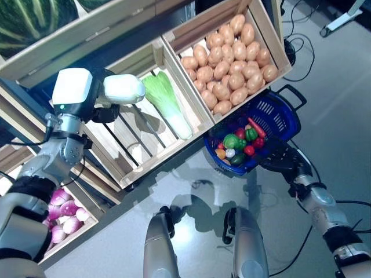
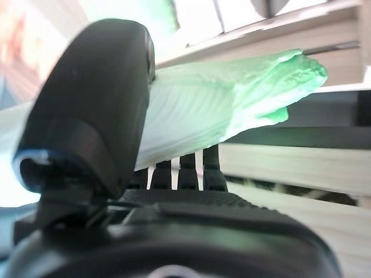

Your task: Put vegetables into the basket

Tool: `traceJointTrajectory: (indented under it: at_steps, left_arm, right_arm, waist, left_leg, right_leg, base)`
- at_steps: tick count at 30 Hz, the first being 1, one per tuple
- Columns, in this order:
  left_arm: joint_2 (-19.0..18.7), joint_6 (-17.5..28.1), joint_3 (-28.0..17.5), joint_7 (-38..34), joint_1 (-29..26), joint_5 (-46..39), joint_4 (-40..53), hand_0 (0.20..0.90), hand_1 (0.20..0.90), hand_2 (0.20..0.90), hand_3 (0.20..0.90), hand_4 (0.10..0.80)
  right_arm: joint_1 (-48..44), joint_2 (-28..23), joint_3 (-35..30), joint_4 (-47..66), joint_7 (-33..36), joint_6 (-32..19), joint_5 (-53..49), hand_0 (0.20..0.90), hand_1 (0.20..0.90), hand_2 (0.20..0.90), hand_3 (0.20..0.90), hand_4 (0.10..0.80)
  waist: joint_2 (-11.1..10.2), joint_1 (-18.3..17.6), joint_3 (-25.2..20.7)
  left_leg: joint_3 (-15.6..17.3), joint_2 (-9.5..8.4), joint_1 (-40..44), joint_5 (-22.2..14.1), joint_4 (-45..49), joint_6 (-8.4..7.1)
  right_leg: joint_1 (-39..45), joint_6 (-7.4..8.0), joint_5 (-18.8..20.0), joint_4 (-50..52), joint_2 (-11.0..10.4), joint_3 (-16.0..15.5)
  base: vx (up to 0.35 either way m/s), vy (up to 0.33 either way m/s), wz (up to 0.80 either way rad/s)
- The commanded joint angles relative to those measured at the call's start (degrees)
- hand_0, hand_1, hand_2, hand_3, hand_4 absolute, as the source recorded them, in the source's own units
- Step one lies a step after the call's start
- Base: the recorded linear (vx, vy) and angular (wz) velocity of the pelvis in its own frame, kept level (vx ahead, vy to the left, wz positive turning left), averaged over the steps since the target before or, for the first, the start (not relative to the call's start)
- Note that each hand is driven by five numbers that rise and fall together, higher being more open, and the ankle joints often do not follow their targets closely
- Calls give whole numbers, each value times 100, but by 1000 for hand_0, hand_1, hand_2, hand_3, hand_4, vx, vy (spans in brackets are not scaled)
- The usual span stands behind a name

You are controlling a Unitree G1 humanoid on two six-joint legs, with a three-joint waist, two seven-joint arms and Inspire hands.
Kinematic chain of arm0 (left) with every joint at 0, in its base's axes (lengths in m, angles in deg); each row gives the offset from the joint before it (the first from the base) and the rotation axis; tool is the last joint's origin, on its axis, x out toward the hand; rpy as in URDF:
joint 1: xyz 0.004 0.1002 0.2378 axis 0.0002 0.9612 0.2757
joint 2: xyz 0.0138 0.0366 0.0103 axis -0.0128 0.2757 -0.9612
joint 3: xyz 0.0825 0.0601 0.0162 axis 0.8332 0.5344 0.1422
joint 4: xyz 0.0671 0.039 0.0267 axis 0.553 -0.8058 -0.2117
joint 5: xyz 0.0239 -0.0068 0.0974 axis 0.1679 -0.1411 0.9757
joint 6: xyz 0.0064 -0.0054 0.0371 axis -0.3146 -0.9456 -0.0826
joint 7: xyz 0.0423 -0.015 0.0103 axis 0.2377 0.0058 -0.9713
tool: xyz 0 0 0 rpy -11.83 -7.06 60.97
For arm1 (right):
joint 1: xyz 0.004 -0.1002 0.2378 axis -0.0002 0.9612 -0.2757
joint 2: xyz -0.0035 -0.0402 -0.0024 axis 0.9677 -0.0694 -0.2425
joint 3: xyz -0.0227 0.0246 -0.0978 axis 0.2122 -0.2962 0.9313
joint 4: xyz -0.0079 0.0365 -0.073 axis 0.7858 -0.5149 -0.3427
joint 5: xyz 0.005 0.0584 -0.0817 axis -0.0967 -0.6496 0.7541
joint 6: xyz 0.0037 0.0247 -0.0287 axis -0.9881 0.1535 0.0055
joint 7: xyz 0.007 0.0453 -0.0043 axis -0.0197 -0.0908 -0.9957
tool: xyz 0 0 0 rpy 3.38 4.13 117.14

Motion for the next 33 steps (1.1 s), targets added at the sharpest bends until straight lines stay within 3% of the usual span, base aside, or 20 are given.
traceJointTrajectory:
  at_steps: [1,6,10,15,20,24,33]
  left_arm:
    - [339,555,-869,156,259,-1525,495,300,300,300,300,400]
    - [1341,662,-1395,1282,827,-3261,1070,300,300,300,300,400]
    - [2126,344,-1487,1989,1105,-4318,1477,300,300,300,300,400]
    - [2800,-286,-1372,2637,1184,-5563,1613,300,300,300,300,400]
    - [3213,-924,-1259,2897,1238,-6439,1693,300,300,300,300,400]
    - [3439,-1264,-1046,2965,1159,-6628,1656,300,300,300,300,400]
    - [3573,-1606,-848,3092,1194,-6664,1615,300,300,300,300,400]
  right_arm:
    - [-33,152,135,460,405,-1082,731,900,900,900,900,800]
    - [-156,438,307,781,455,-1070,1383,900,900,900,900,800]
    - [-303,486,539,1042,150,-746,1628,900,900,900,900,800]
    - [-710,418,749,1135,-284,-86,1570,900,900,900,900,800]
    - [-1049,438,959,1091,-595,555,1449,900,900,900,900,800]
    - [-1420,422,1234,849,-909,942,1432,900,900,900,900,800]
    - [-1907,345,1531,713,-697,1176,2025,900,900,900,900,800]
  waist:
    - [82,80,-1137]
    - [37,168,-1282]
    - [-22,203,-1479]
    - [-77,243,-1711]
    - [-152,278,-1870]
    - [-204,318,-1991]
    - [-231,362,-2064]
  left_leg:
    - [206,-127,721,-120,-638,315]
    - [189,-162,1172,40,-1035,283]
    - [292,-197,1738,321,-1656,269]
    - [438,-268,2301,497,-2238,238]
    - [499,-328,2773,746,-2902,210]
    - [513,-375,3030,938,-3328,182]
    - [505,-471,3307,1022,-3702,198]
  right_leg:
    - [623,-21,1022,-1230,-154,178]
    - [1118,2,1184,-1744,-9,71]
    - [1685,14,1395,-2466,206,-37]
    - [2333,-10,1553,-3217,425,-212]
    - [2813,92,1805,-3896,549,-303]
    - [3092,142,2020,-4325,622,-382]
    - [3355,183,2229,-4735,696,-336]
  base:
    - [40,-95,0]
    - [48,-98,-2]
    - [107,-88,-7]
    - [128,-76,-11]
    - [109,-58,-8]
    - [87,-66,0]
    - [59,-41,2]
